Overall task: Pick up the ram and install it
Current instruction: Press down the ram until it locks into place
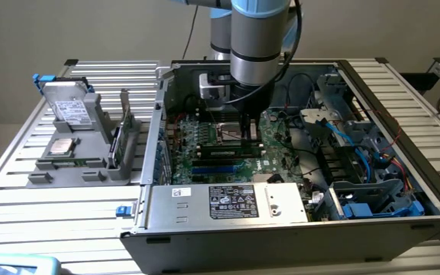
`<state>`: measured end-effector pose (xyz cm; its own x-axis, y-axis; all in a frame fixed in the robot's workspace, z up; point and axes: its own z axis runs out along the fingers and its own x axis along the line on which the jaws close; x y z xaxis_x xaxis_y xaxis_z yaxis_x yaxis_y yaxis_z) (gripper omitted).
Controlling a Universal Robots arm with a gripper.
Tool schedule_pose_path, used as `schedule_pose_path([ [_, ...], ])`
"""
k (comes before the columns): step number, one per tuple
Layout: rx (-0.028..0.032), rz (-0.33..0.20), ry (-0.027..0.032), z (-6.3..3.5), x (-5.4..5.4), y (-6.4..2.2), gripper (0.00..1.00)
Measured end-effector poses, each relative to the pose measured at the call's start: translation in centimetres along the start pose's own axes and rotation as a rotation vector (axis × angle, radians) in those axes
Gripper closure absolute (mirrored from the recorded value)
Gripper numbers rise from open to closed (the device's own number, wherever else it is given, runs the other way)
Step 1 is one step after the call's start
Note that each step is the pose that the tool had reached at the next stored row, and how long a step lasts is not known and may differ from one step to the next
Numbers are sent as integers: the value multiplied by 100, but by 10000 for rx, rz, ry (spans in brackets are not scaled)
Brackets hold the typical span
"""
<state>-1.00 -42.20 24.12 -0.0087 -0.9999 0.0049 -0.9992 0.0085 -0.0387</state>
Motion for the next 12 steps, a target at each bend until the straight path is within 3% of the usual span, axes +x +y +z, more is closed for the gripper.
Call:
schedule_pose_path([
  [4, 0, -1, 0, 69, -1, -7, 89],
  [12, 1, 0, -4, 99, -1, -17, 89],
])
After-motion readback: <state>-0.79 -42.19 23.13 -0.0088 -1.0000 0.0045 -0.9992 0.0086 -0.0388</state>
